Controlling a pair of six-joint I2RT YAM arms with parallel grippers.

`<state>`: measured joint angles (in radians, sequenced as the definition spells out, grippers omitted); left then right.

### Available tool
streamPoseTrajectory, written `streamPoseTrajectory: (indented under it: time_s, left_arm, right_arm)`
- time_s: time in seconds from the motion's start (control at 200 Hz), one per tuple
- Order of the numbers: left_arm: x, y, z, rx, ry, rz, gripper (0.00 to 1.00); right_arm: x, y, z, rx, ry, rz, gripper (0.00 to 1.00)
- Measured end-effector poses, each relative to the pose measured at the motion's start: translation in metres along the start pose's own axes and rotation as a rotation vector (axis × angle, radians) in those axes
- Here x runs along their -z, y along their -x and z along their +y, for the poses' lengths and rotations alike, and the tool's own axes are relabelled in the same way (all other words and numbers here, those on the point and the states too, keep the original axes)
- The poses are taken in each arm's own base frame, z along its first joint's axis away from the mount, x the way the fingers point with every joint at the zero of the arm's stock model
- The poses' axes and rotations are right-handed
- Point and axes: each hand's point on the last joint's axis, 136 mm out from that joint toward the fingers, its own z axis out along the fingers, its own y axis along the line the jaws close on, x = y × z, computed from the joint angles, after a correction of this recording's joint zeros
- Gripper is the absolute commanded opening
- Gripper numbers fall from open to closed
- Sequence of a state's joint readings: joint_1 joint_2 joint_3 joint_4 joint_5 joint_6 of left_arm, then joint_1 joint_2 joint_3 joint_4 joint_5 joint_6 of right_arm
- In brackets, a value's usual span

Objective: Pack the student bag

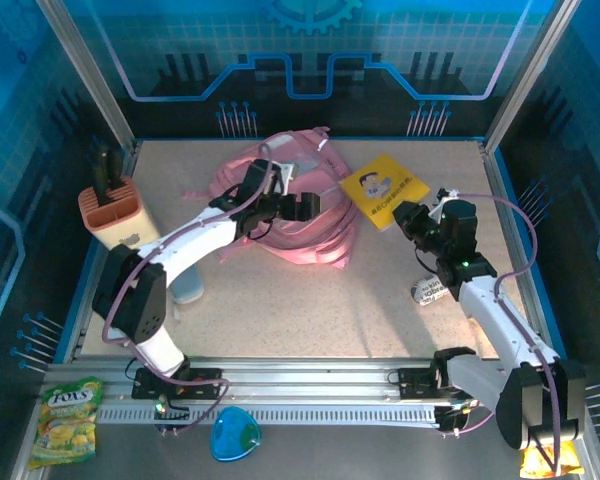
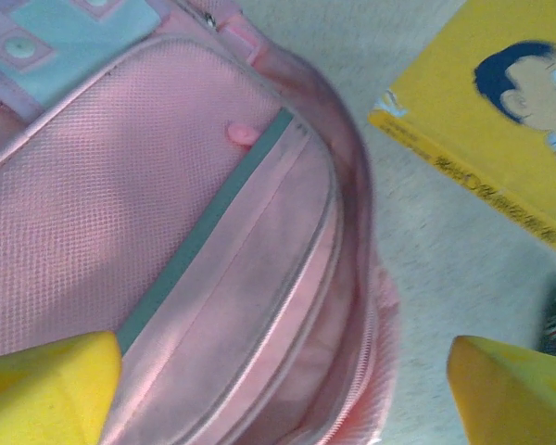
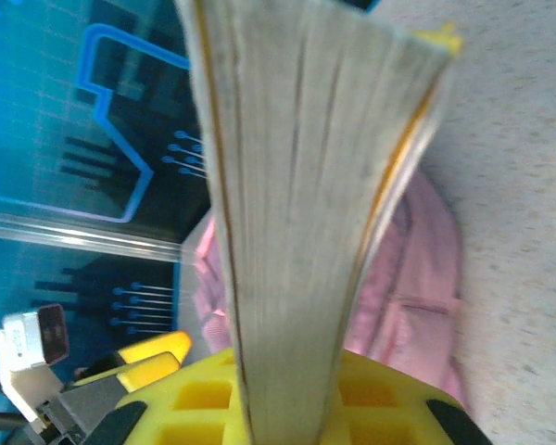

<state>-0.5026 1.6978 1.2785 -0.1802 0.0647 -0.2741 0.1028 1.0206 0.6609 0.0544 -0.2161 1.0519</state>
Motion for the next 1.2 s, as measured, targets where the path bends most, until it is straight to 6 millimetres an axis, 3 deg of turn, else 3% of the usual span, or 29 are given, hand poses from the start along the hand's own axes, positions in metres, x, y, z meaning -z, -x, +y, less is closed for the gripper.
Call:
streamPoseTrajectory:
  time_s: [0.28,0.53,0.81,1.111,1.201]
  left_arm:
    - [-0.046,-0.025,-0.002,-0.225,0.089,0.198,0.7]
    - [-0.074,-0.045,0.014,-0.282,0.18,0.32,0.61]
    - [-0.087,-0.046,0.023,-0.305,0.253,0.36,0.45]
    - [-0.085,-0.039,0.019,-0.315,0.269,0.352,0.13]
    - [-0.084,-0.037,0.02,-0.316,0.278,0.345,0.08]
  right_arm:
    - [0.014,-0.001,-0.022,0.008,-0.087,0.012,0.0]
    - [0.017,-0.004,-0.028,0.005,-0.109,0.025,0.0]
    - [0.021,-0.003,-0.025,0.008,-0.099,0.018,0.0]
    - [0.023,-0.003,-0.025,0.007,-0.101,0.013,0.0]
    - [0.025,-0.004,-0.026,0.006,-0.104,0.015,0.0]
